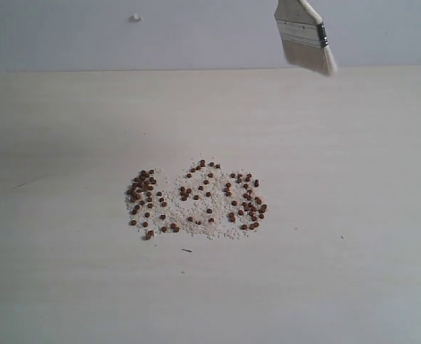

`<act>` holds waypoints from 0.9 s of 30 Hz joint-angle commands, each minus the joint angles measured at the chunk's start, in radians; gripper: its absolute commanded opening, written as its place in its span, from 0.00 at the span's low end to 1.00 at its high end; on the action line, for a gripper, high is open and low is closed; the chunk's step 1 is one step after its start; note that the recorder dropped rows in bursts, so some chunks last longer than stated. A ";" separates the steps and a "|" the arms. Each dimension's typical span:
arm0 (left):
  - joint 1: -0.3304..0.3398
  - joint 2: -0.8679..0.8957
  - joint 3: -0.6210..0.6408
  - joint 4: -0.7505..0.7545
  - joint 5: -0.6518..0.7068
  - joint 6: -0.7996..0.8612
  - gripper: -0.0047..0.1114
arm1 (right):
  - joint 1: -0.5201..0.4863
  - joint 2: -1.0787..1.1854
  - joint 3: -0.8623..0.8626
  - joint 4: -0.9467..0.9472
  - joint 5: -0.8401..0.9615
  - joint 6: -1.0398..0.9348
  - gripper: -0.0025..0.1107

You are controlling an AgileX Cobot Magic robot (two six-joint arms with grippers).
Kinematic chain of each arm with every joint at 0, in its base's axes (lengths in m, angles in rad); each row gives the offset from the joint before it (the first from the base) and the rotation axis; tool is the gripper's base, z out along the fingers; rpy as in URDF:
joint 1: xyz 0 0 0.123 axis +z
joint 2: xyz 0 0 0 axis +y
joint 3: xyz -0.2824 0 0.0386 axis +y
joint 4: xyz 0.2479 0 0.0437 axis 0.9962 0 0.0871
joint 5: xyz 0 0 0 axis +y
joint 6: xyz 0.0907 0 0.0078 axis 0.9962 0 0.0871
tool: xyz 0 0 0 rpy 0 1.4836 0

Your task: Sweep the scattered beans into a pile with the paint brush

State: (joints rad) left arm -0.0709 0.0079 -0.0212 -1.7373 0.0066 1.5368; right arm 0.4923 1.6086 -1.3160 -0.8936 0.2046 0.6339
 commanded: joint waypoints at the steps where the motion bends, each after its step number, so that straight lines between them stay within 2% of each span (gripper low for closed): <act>1: 0.001 -0.003 0.021 -0.007 -0.007 -0.004 0.04 | 0.002 -0.015 0.028 -0.292 0.000 0.231 0.02; 7: 0.001 -0.003 0.021 -0.007 -0.012 -0.004 0.04 | 0.002 -0.015 0.062 -0.487 0.096 0.382 0.02; 14: 0.001 -0.003 0.021 -0.007 -0.012 0.000 0.04 | 0.009 -0.045 0.143 -0.851 0.255 0.908 0.02; 15: 0.001 -0.003 0.021 -0.007 -0.012 0.000 0.04 | 0.019 -0.051 0.168 -0.851 0.297 0.990 0.02; 20: 0.001 -0.003 0.021 -0.007 -0.012 0.000 0.04 | 0.070 -0.076 0.231 -0.851 0.452 1.049 0.02; 27: 0.001 -0.003 0.021 -0.007 -0.012 0.000 0.04 | 0.136 -0.100 0.302 -0.851 0.453 1.152 0.02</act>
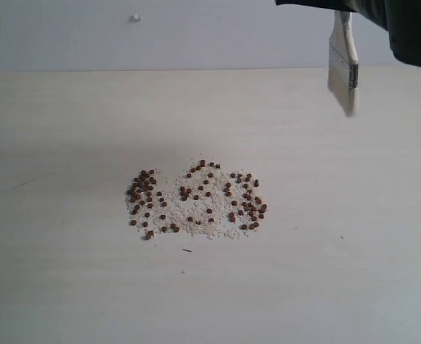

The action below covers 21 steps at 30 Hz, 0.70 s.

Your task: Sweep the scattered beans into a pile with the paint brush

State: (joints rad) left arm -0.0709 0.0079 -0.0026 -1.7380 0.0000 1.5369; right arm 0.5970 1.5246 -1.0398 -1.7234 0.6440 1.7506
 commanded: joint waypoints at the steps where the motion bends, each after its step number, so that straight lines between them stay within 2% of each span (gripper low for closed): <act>1: 0.001 -0.003 0.003 -0.006 -0.006 0.000 0.04 | 0.038 -0.016 0.026 -0.021 0.016 0.028 0.02; 4: 0.001 -0.003 0.003 -0.006 -0.006 0.000 0.04 | 0.049 -0.019 0.026 -0.021 -0.026 -0.039 0.02; 8: 0.001 -0.003 0.003 -0.006 -0.006 0.000 0.04 | 0.049 -0.027 0.026 -0.021 -0.198 -0.181 0.02; 15: 0.001 -0.003 0.003 -0.006 -0.006 0.000 0.04 | 0.047 -0.027 0.026 -0.021 -0.062 -0.071 0.02; 18: 0.001 -0.003 0.003 -0.006 -0.006 0.000 0.04 | 0.004 -0.033 0.010 -0.021 -0.092 -0.095 0.02; 19: 0.001 -0.003 0.003 -0.006 -0.006 0.000 0.04 | -0.010 -0.033 -0.006 0.021 -0.101 -0.158 0.02; 21: 0.001 -0.003 0.003 -0.006 -0.006 0.000 0.04 | -0.074 -0.023 -0.087 0.350 -0.168 -0.592 0.02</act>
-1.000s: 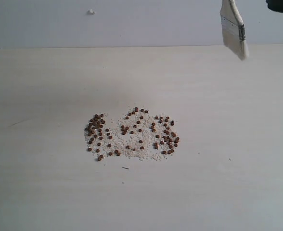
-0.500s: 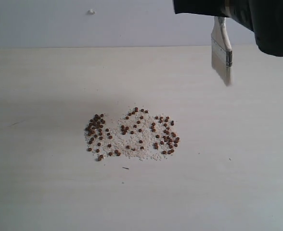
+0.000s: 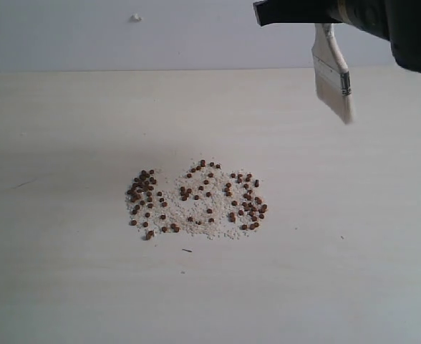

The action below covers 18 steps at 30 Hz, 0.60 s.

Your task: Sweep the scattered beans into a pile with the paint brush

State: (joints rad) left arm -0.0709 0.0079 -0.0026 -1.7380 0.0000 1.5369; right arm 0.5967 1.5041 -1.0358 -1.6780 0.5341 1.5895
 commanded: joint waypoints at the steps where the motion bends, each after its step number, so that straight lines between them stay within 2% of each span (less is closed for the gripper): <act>1: 0.001 -0.003 0.003 -0.006 -0.006 0.000 0.04 | -0.105 -0.002 -0.121 0.501 -0.134 -0.706 0.02; 2: 0.001 -0.003 0.003 -0.006 -0.006 0.000 0.04 | -0.135 -0.002 -0.136 0.730 -0.221 -1.011 0.02; 3: 0.001 -0.003 0.003 -0.006 -0.006 0.000 0.04 | -0.163 -0.002 -0.138 1.022 -0.291 -1.395 0.02; 5: 0.001 -0.003 0.003 -0.006 -0.006 0.000 0.04 | -0.202 -0.002 -0.136 1.506 -0.330 -1.955 0.02; 7: 0.001 -0.003 0.003 -0.006 -0.006 0.000 0.04 | -0.251 -0.002 -0.095 1.829 -0.438 -2.229 0.02; 8: 0.001 -0.003 0.003 -0.006 -0.006 0.000 0.04 | -0.285 -0.002 -0.040 1.873 -0.557 -2.232 0.02; 11: 0.001 -0.003 0.003 -0.006 -0.006 0.000 0.04 | -0.349 -0.002 0.056 1.893 -0.741 -2.087 0.02; 15: 0.001 -0.003 0.003 -0.006 -0.006 0.000 0.04 | -0.353 -0.002 0.173 2.032 -0.981 -2.030 0.02; 16: 0.001 -0.003 0.003 -0.006 -0.006 0.000 0.04 | -0.353 -0.002 0.177 2.070 -0.986 -2.046 0.02; 17: 0.001 -0.003 0.003 -0.006 -0.006 0.000 0.04 | -0.353 -0.002 0.177 2.217 -0.986 -2.165 0.02; 18: 0.001 -0.003 0.003 -0.006 -0.006 0.000 0.04 | -0.353 -0.002 0.177 2.287 -0.986 -2.245 0.02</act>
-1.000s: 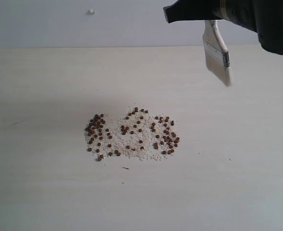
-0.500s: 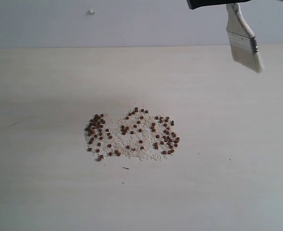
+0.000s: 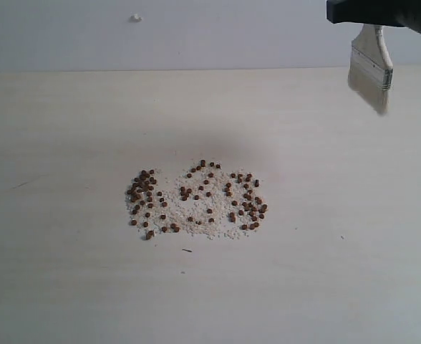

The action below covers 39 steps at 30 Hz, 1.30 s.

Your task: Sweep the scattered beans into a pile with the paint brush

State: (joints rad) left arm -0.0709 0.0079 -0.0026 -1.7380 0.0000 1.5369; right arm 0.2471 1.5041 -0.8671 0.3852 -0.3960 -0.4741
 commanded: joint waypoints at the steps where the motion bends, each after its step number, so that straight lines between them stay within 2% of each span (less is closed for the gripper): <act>1: 0.001 -0.003 0.003 -0.006 -0.006 0.000 0.04 | -0.003 -0.002 0.005 0.356 -0.053 -0.354 0.02; 2: 0.001 -0.003 0.003 -0.006 -0.006 0.000 0.04 | -0.003 -0.002 -0.002 0.430 -0.032 -0.474 0.02; 3: 0.001 -0.003 0.003 -0.006 -0.006 0.000 0.04 | -0.003 -0.002 -0.032 0.566 0.043 -0.688 0.02; 6: 0.001 -0.003 0.003 -0.006 -0.006 0.000 0.04 | -0.003 -0.002 -0.082 0.733 0.251 -1.024 0.02; 7: 0.001 -0.003 0.003 -0.006 -0.006 0.000 0.04 | -0.003 -0.002 -0.103 0.872 0.402 -1.250 0.02; 10: 0.001 -0.003 0.003 -0.006 -0.006 0.000 0.04 | -0.003 0.000 -0.107 1.106 0.606 -1.571 0.02; 11: 0.001 -0.003 0.003 -0.006 -0.006 0.000 0.04 | -0.003 0.004 -0.107 1.152 0.650 -1.624 0.02; 14: 0.001 -0.003 0.003 -0.006 -0.006 0.000 0.04 | -0.049 0.034 -0.114 1.359 0.658 -1.641 0.02; 19: 0.001 -0.003 0.003 -0.006 -0.006 0.000 0.04 | -0.136 0.103 -0.130 1.359 0.614 -1.491 0.02; 30: 0.001 -0.003 0.003 -0.006 -0.006 0.000 0.04 | -0.138 0.157 -0.130 1.359 0.749 -1.529 0.02; 35: 0.001 -0.003 0.003 -0.006 -0.006 0.000 0.04 | -0.138 0.157 -0.130 1.359 0.686 -1.529 0.02; 37: 0.001 -0.003 0.003 -0.006 -0.006 0.000 0.04 | -0.138 0.157 -0.130 1.359 0.616 -1.456 0.02; 39: 0.001 -0.003 0.003 -0.006 -0.006 0.000 0.04 | -0.125 0.157 -0.138 1.200 0.485 -1.214 0.02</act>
State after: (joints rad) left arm -0.0709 0.0079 -0.0026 -1.7380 0.0000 1.5369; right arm 0.1135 1.6612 -0.9905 1.6989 0.2276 -1.8983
